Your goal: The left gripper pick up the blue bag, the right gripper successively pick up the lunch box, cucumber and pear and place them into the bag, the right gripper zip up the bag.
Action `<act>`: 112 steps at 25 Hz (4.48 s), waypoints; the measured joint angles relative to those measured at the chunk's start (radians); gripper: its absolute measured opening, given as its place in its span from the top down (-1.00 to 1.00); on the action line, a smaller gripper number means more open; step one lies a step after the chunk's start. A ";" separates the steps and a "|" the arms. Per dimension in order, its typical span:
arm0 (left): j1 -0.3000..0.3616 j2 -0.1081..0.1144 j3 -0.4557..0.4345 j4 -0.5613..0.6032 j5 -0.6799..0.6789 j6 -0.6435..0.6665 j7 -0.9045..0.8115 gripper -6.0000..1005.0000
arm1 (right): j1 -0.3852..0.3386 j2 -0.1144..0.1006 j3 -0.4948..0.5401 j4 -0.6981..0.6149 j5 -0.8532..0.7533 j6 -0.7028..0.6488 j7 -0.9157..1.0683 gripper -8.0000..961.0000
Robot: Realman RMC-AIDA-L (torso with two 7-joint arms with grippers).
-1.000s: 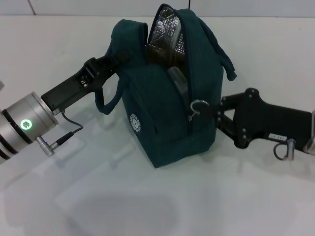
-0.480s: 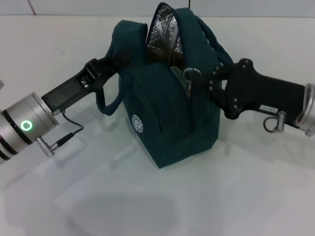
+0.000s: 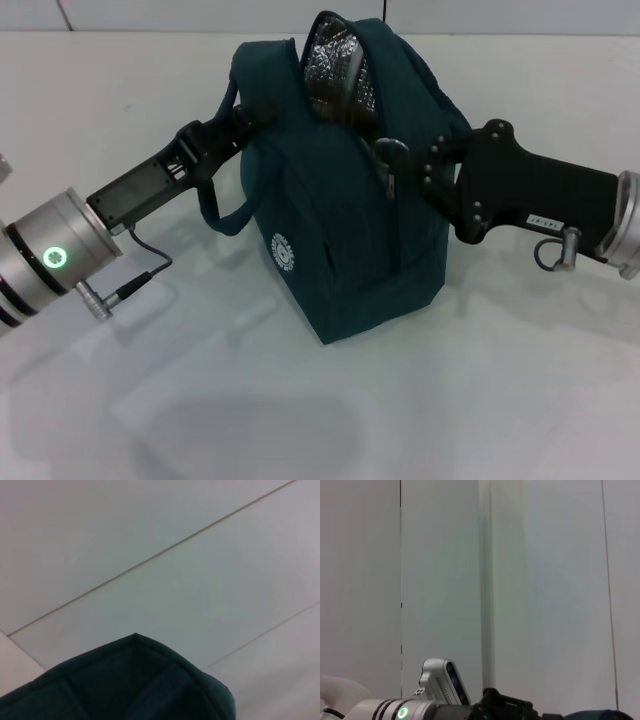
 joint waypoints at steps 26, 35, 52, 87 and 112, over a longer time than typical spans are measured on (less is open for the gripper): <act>0.036 0.017 -0.056 -0.013 0.000 0.110 0.154 -0.77 | 0.144 0.000 -0.003 0.003 0.129 0.118 -0.035 0.97; 0.081 0.019 -0.091 -0.007 -0.005 0.143 0.300 -0.77 | 0.172 0.000 -0.106 -0.009 0.151 0.115 -0.038 0.97; 0.139 0.015 -0.195 -0.003 0.002 0.202 0.377 -0.77 | 0.193 0.000 -0.241 -0.017 0.291 0.128 -0.128 0.97; 0.174 0.001 -0.435 0.902 0.679 0.191 -0.066 -0.75 | 0.213 0.000 -0.292 -0.021 0.305 0.195 -0.153 0.97; 0.175 -0.001 -0.354 0.869 0.718 0.248 -0.203 -0.75 | 0.287 0.000 -0.347 -0.026 0.306 0.267 -0.170 0.97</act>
